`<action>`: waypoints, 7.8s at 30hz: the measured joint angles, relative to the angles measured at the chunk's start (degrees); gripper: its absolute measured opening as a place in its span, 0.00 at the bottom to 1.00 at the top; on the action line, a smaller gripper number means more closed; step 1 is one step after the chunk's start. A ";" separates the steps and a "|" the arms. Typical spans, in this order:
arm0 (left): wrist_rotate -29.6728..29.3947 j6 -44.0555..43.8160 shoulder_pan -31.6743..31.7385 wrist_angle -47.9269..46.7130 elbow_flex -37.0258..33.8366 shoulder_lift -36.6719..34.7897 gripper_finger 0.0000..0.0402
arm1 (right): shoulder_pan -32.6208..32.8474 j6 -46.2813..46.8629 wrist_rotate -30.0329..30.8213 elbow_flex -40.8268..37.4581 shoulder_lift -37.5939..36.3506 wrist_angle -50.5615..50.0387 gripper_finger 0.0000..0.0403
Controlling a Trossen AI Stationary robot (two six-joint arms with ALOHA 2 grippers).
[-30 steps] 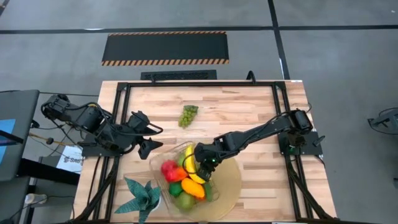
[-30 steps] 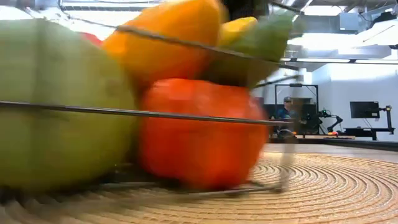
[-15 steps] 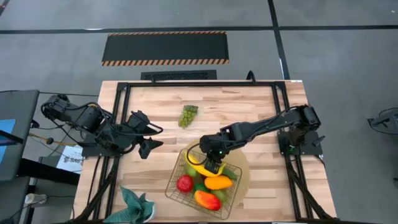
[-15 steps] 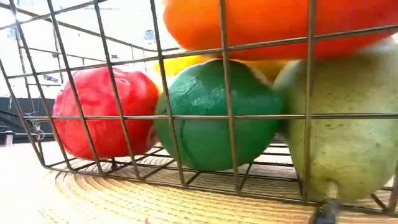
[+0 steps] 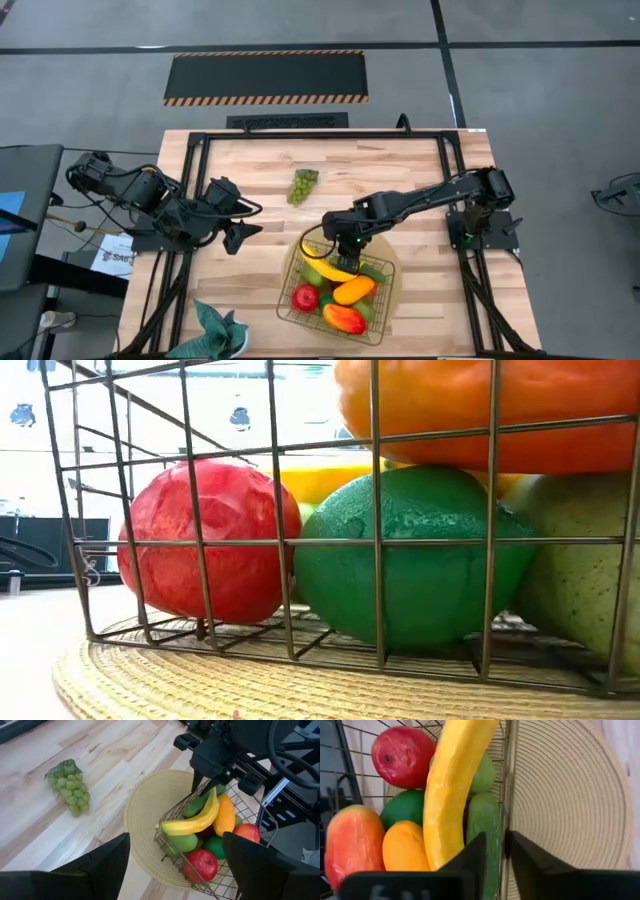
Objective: Build produce basket
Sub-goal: Adjust the wire basket, then put the grapes into the wire basket, then return to Home Position
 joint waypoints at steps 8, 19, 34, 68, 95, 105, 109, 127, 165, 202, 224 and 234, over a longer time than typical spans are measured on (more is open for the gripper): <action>-0.22 -1.15 0.83 0.07 0.00 0.00 0.75 | -4.46 -1.45 1.43 4.13 -0.80 0.39 0.57; -4.71 3.28 13.54 0.33 -0.02 3.07 0.75 | -15.65 -9.33 8.70 9.14 -2.66 -3.42 0.60; 14.64 26.88 40.92 16.25 -1.63 23.75 0.75 | -28.54 -18.42 9.76 6.71 -14.39 -10.22 0.59; 45.30 6.41 44.19 84.53 -25.38 43.51 0.75 | -35.34 -24.61 8.07 1.34 -14.39 -12.84 0.59; 43.55 14.19 44.59 51.91 -19.83 16.88 0.75 | -23.59 -21.50 -4.92 -26.58 -9.15 24.12 0.59; 29.46 13.55 38.06 46.59 -19.81 5.39 0.75 | -21.76 -22.17 -5.30 -26.49 1.42 28.52 0.59; 27.00 13.33 36.43 46.21 -19.77 4.33 0.75 | -21.57 -22.05 -4.99 -26.35 3.38 29.51 0.56; 25.76 10.61 31.16 43.71 -19.80 1.48 0.75 | -20.75 -18.63 -4.83 -24.53 -5.85 27.64 0.02; 25.25 13.04 26.14 41.92 -19.80 -10.60 0.75 | 15.20 3.42 16.43 -5.21 -20.25 21.11 0.00; 23.94 12.55 25.90 37.20 -19.78 -10.60 0.75 | 9.68 3.77 -6.06 -7.38 -6.44 19.20 0.59; 27.50 33.21 25.90 50.12 -19.78 -20.54 0.75 | -5.88 -23.46 4.49 -6.99 -49.76 13.96 0.71; 36.17 40.53 28.93 54.00 -27.92 -24.33 0.75 | -14.82 -22.28 3.90 -28.35 -64.66 24.08 0.71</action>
